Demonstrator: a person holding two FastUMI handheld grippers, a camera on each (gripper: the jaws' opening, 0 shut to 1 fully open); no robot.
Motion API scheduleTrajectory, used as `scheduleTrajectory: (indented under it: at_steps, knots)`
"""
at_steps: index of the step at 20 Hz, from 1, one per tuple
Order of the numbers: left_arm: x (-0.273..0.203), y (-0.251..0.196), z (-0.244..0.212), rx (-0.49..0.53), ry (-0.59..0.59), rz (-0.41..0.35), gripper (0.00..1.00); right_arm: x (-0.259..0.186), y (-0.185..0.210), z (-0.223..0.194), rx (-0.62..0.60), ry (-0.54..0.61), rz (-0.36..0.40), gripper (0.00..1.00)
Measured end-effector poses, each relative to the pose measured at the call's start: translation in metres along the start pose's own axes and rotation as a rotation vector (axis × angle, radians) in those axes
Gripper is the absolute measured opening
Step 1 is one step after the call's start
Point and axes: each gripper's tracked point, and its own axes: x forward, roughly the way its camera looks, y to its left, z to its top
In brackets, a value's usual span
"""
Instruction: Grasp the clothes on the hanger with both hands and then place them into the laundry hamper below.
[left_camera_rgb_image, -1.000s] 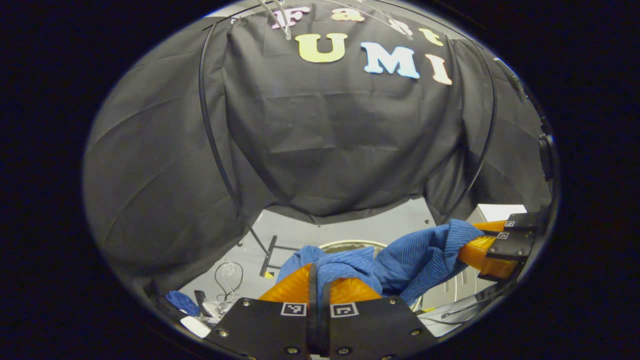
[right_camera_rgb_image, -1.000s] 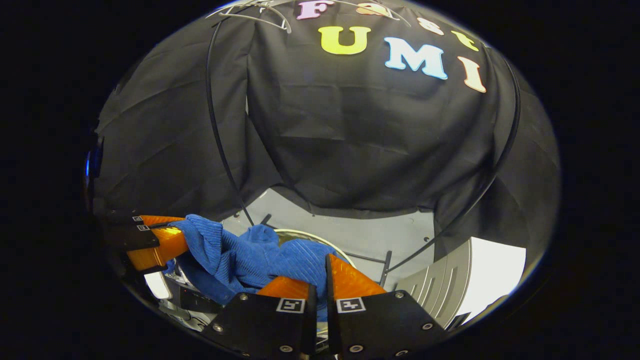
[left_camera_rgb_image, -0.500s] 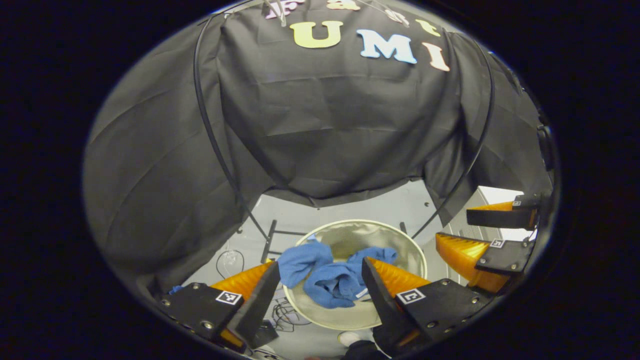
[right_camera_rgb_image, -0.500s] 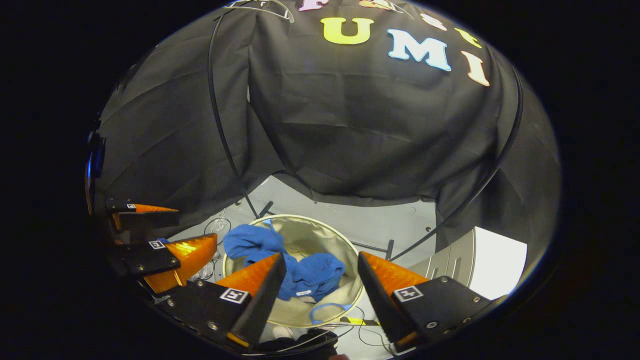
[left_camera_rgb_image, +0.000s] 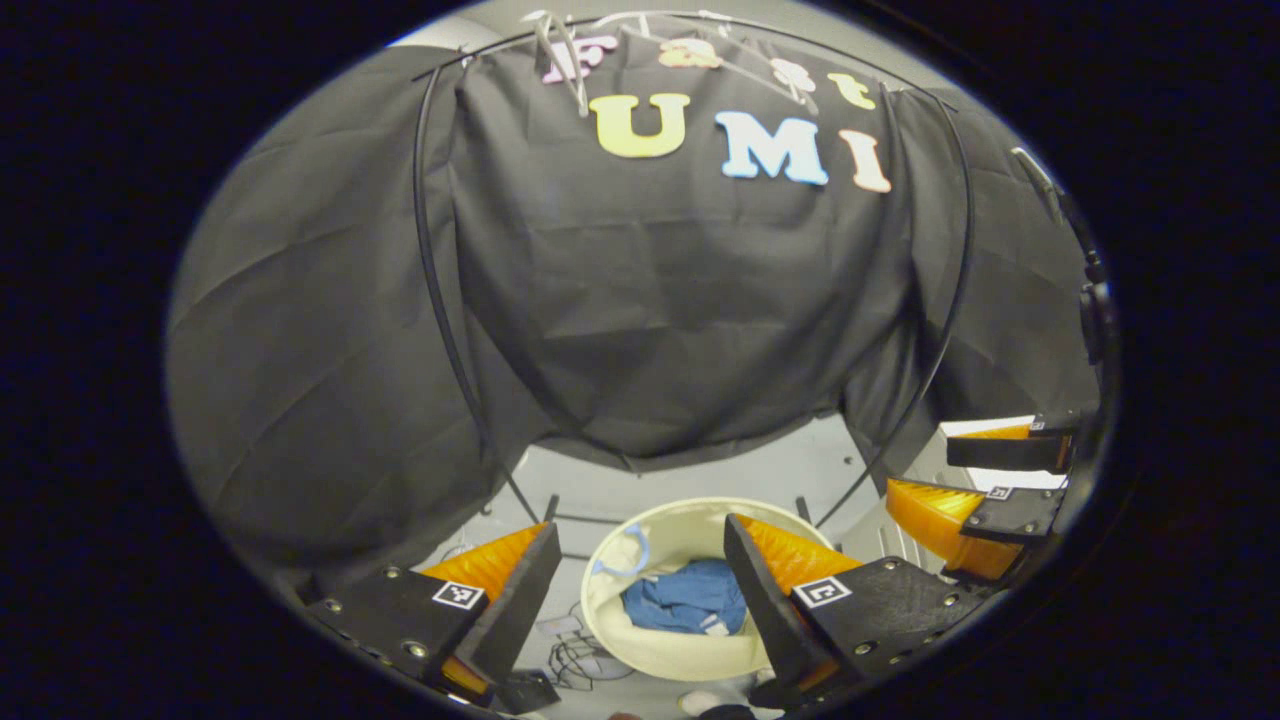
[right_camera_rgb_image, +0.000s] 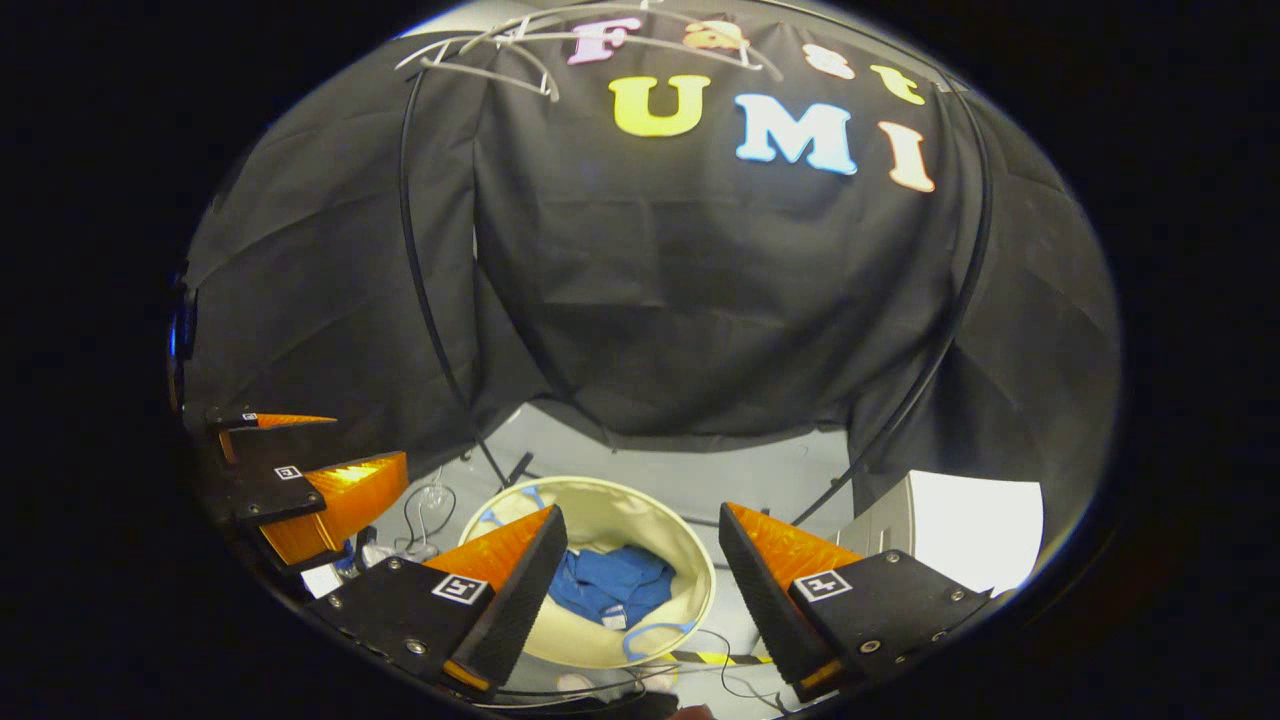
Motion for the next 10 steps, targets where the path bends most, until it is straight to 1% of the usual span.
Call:
scheduleTrajectory:
  at_steps: [5,8,10]
  knots:
    - [-0.045,-0.011,0.098,-0.010,-0.203,-0.002,0.95,-0.049,-0.032,0.065,0.037,-0.183,-0.060,0.95]
    - [-0.083,-0.020,0.148,-0.019,-0.310,-0.010,0.95,-0.085,-0.051,0.096,0.052,-0.284,-0.096,0.95]
    - [-0.108,-0.025,0.171,-0.018,-0.373,-0.013,0.95,-0.113,-0.068,0.110,0.049,-0.335,-0.121,0.95]
